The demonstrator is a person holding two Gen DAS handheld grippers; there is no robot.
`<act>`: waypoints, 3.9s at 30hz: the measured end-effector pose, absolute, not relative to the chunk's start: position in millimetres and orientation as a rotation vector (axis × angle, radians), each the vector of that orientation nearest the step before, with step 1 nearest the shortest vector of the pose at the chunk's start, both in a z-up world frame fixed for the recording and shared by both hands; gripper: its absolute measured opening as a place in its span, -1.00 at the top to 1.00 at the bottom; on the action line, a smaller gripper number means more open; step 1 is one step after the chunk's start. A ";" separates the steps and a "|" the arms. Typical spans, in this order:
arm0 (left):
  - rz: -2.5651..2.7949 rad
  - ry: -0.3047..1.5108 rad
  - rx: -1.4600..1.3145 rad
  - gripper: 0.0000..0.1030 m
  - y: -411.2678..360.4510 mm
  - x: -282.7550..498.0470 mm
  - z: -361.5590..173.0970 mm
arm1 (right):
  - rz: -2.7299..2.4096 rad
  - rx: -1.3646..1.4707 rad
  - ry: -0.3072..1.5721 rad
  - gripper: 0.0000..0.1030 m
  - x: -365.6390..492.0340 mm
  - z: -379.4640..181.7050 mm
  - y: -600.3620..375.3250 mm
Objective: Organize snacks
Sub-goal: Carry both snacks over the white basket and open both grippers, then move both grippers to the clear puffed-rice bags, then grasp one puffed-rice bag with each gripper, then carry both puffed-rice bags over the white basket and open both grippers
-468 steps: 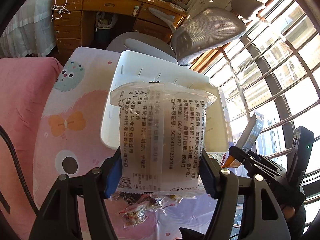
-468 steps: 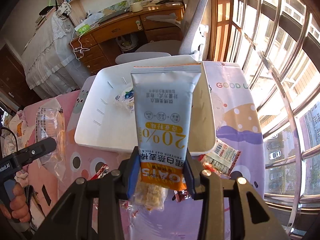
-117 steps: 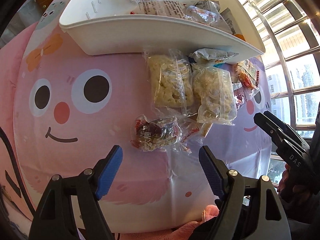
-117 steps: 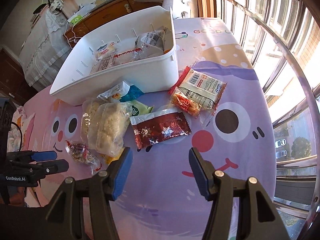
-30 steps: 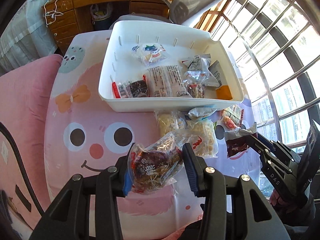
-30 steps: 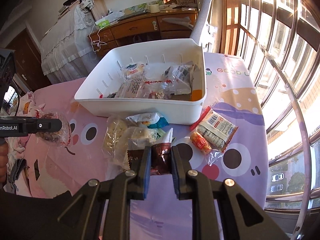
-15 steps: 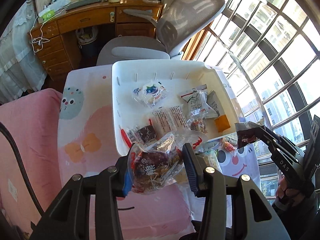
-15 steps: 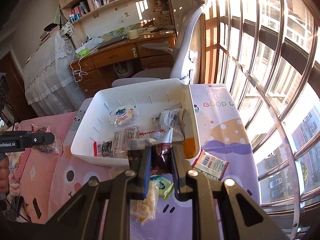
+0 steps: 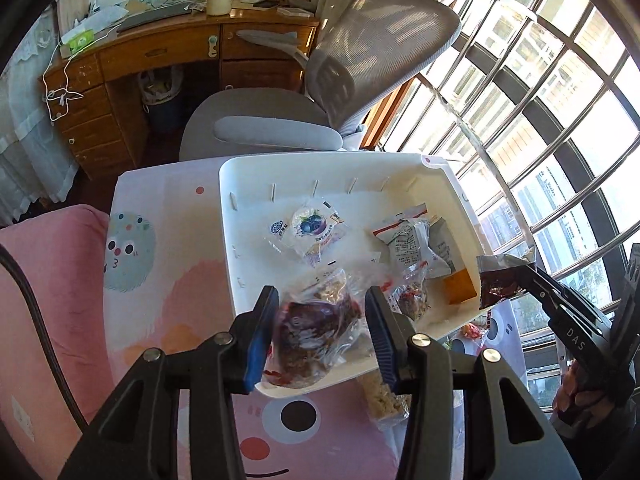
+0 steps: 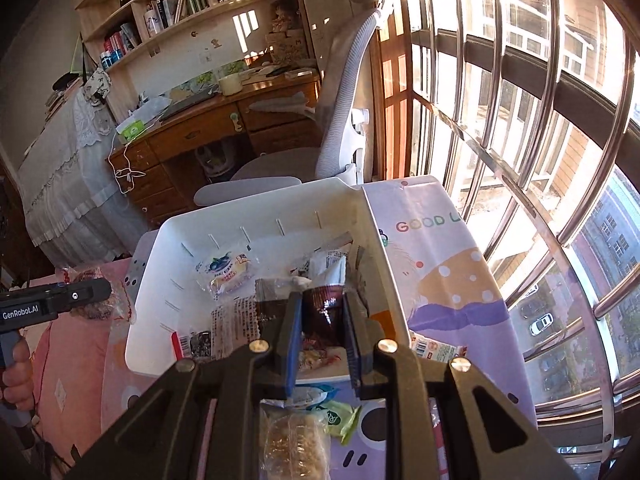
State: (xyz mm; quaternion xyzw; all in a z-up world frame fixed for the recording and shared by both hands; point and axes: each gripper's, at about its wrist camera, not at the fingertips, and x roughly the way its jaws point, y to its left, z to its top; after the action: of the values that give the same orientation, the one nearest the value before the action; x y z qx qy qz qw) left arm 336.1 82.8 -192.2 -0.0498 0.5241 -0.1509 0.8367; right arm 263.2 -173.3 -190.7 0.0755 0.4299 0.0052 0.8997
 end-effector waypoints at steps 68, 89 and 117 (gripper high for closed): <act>-0.271 1.524 -0.240 -0.58 -6.6 269.0 -342.8 | 0.269 -0.034 1.163 -0.20 182.7 -315.1 -134.6; -0.197 1.527 -0.235 -0.31 -26.2 283.7 -368.7 | 0.348 -0.030 1.173 0.17 202.6 -335.6 -135.3; -0.151 1.437 -0.330 -0.01 -5.7 241.8 -333.9 | 0.403 -0.071 1.141 0.35 176.2 -299.9 -136.3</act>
State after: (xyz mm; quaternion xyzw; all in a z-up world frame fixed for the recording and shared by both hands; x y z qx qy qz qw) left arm 241.8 -5.7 -333.9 -0.1504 0.6545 -0.0690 0.7377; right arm 176.2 -136.3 -299.9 -0.0334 0.5362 0.1896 0.8218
